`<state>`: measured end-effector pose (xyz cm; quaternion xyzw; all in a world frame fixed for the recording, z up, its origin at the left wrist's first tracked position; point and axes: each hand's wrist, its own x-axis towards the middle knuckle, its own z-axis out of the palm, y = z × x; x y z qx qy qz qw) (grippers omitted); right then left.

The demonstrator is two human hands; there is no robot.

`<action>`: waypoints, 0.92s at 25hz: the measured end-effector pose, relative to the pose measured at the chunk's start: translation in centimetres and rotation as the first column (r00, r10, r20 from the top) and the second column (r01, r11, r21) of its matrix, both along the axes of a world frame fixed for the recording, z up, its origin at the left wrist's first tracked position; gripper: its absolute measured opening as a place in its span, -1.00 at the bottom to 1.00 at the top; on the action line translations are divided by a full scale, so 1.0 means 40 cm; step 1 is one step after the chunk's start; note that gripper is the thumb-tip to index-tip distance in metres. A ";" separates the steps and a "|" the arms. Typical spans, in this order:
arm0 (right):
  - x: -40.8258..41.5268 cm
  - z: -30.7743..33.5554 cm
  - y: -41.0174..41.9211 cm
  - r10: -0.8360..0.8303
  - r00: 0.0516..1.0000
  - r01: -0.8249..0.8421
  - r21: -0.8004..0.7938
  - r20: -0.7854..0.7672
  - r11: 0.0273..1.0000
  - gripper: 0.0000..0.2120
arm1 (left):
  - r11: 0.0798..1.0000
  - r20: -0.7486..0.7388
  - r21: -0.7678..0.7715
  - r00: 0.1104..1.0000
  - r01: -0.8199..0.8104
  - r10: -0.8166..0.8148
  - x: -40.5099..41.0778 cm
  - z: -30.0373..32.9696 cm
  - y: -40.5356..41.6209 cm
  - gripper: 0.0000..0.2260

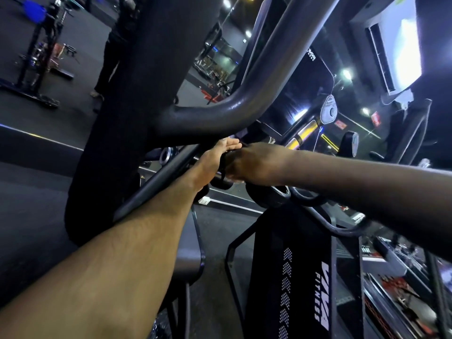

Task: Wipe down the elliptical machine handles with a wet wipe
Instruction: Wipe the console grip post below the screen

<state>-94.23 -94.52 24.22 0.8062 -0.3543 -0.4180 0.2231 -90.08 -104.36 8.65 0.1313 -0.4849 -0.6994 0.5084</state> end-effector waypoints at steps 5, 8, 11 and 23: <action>-0.055 0.024 0.058 0.240 0.971 -0.241 0.017 0.015 0.970 -0.60 | 0.999 0.039 -0.042 0.999 -0.025 0.027 0.015 -0.005 0.009 -0.54; -0.075 0.143 0.085 0.377 0.917 -0.366 0.098 -0.128 0.925 -0.47 | 0.991 0.085 -0.117 0.993 -0.067 0.077 0.018 -0.015 0.009 -0.47; -0.057 0.194 0.112 0.365 0.916 -0.350 0.116 -0.168 0.930 -0.50 | 0.990 0.103 -0.120 0.991 -0.069 0.081 0.022 -0.015 0.005 -0.42; 0.097 -0.107 0.050 -0.104 0.983 0.064 -0.247 -0.150 0.967 -0.70 | 0.999 -0.016 0.011 0.999 0.031 -0.030 0.042 0.034 0.038 -0.44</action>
